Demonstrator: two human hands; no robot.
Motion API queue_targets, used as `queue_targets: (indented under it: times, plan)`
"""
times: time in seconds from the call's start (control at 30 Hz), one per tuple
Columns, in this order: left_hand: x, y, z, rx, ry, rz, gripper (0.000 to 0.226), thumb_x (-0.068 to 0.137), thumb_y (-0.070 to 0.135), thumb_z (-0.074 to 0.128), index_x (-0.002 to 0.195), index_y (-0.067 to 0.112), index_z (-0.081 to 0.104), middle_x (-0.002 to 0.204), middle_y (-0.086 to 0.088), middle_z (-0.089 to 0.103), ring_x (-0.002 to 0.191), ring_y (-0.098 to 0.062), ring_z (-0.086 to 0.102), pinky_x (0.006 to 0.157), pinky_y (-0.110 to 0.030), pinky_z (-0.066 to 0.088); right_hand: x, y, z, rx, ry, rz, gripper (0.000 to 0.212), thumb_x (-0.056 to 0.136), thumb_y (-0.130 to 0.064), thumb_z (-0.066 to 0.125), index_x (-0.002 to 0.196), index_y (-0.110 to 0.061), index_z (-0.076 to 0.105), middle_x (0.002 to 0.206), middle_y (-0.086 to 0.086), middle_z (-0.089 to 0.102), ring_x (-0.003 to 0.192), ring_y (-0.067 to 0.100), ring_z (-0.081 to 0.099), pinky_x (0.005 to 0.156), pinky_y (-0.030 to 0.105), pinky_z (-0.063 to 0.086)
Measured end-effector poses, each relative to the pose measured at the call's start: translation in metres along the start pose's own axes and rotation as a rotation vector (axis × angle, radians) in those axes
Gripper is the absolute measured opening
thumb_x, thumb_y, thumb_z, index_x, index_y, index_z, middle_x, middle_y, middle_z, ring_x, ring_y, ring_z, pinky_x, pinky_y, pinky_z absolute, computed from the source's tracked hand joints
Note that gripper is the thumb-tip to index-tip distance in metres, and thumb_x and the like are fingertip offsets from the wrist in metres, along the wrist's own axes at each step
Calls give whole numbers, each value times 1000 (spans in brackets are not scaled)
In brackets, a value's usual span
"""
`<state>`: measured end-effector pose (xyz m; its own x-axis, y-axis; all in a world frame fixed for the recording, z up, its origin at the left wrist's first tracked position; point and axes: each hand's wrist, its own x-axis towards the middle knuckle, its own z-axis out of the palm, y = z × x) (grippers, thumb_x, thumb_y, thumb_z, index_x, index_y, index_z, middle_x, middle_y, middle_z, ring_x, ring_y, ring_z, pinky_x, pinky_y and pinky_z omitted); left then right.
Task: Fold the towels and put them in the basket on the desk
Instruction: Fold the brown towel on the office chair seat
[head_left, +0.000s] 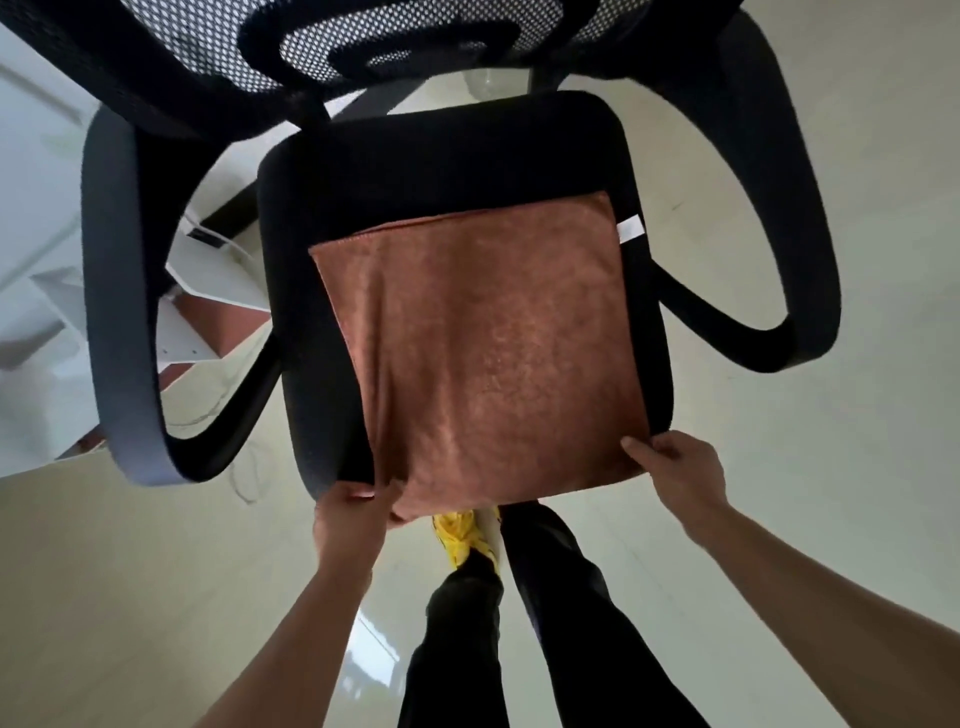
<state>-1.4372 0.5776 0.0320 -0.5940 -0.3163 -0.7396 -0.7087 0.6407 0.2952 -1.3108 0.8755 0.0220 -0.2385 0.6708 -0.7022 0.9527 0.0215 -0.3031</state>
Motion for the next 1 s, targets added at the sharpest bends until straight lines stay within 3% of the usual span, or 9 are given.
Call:
queue_targets:
  times: [0.07, 0.13, 0.23, 0.33, 0.43, 0.53, 0.7, 0.87, 1.0]
  plan:
    - [-5, -10, 0, -82, -78, -62, 22, 72, 21, 81, 73, 11, 61, 75, -5, 69, 72, -22, 65, 62, -27, 43, -4, 13, -1, 79, -103, 53, 29, 76, -38, 78, 70, -13, 65, 67, 2, 65, 69, 24, 58, 62, 32, 43]
    - [-7, -19, -1, -146, -230, -144, 21, 74, 16, 80, 80, 6, 62, 85, -10, 72, 77, -18, 67, 68, -28, 45, -5, 21, -3, 132, -203, 105, 31, 75, -36, 80, 77, -7, 69, 66, 3, 61, 68, 26, 54, 60, 31, 44]
    - [-5, -32, -8, -68, -361, -171, 18, 76, 20, 79, 80, 12, 64, 93, -10, 70, 90, -23, 62, 81, -39, 48, -2, 28, -5, 197, -281, 156, 36, 77, -36, 79, 91, -4, 71, 96, 11, 72, 89, 28, 69, 80, 43, 54]
    - [-1, -39, -15, -167, -343, -111, 13, 81, 14, 74, 80, 7, 63, 91, -10, 70, 91, -24, 66, 83, -43, 49, -2, 31, -15, 283, -285, 143, 28, 80, -31, 76, 86, -6, 66, 102, 9, 73, 89, 21, 71, 82, 38, 51]
    - [5, -46, -19, -457, -350, -175, 16, 85, 0, 65, 76, 9, 54, 85, -10, 67, 81, -22, 68, 79, -39, 51, -5, 39, -24, 363, -290, 150, 37, 81, -33, 75, 101, -3, 66, 102, 8, 75, 87, 23, 73, 90, 42, 51]
    - [-4, -54, -19, -630, -342, -257, 16, 86, -6, 56, 80, 7, 49, 80, -16, 63, 63, -23, 65, 68, -33, 51, -15, 47, -26, 424, -355, 177, 41, 85, -35, 71, 112, -6, 65, 105, 4, 74, 89, 24, 73, 86, 40, 53]
    - [-25, -66, -19, -344, -195, 62, 21, 87, 0, 61, 103, 10, 50, 79, -20, 69, 62, -29, 66, 65, -34, 53, -35, 53, -20, 399, -441, 119, 35, 84, -35, 71, 106, -7, 67, 105, 4, 74, 96, 20, 72, 93, 42, 50]
    - [-26, -65, -27, -76, -104, 369, 25, 86, 6, 62, 104, 20, 52, 77, -6, 68, 56, -23, 68, 61, -30, 52, -36, 48, -16, 407, -318, 41, 15, 80, -19, 76, 79, -9, 65, 93, 8, 75, 88, 22, 72, 82, 38, 53]
    - [-19, -64, -30, -3, -119, 351, 13, 84, 15, 69, 93, 12, 60, 61, -8, 65, 48, -18, 62, 60, -32, 49, -30, 47, -19, 431, -279, 42, 10, 79, -10, 76, 82, -7, 67, 84, 9, 69, 76, 22, 66, 71, 32, 51]
